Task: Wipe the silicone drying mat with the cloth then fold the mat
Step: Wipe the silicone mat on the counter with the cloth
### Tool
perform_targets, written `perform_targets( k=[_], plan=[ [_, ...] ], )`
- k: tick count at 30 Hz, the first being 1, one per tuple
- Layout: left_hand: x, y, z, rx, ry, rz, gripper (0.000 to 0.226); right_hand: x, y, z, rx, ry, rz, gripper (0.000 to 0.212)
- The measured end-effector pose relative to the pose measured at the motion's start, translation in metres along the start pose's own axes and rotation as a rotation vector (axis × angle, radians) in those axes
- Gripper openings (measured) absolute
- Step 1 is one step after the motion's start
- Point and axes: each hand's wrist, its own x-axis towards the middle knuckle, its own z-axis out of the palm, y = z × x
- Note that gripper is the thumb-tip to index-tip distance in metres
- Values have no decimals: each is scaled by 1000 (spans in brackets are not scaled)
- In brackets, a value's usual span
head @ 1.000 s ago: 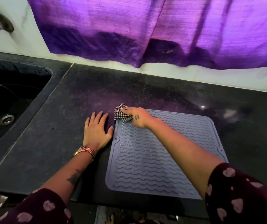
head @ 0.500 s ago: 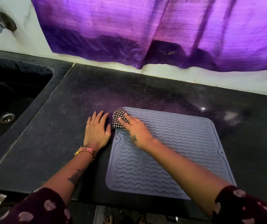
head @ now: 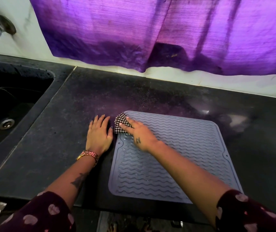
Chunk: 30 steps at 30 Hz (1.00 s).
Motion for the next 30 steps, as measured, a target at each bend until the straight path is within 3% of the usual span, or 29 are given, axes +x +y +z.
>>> perform_targets(
  k=[4,9,15,19,24,30],
  plan=[
    [-2,1,-1,-11,13,-2,49,-2,-5,-11,61,52,10,70],
    [0,1,-1,-14,21,-3,50,-31,-23,17,37,113,38,81],
    [-1,1,-1,-11,30,-4,49,-20,-14,1,112,86,44,69],
    [0,0,1,-10,28,-4,49,-41,-22,22,99,169,43,78],
    [-2,0,0,-7,30,-2,49,-25,-12,3,139,97,28,72],
    [0,0,2,-9,30,0,49,-50,-25,25,128,201,61,75]
  ],
)
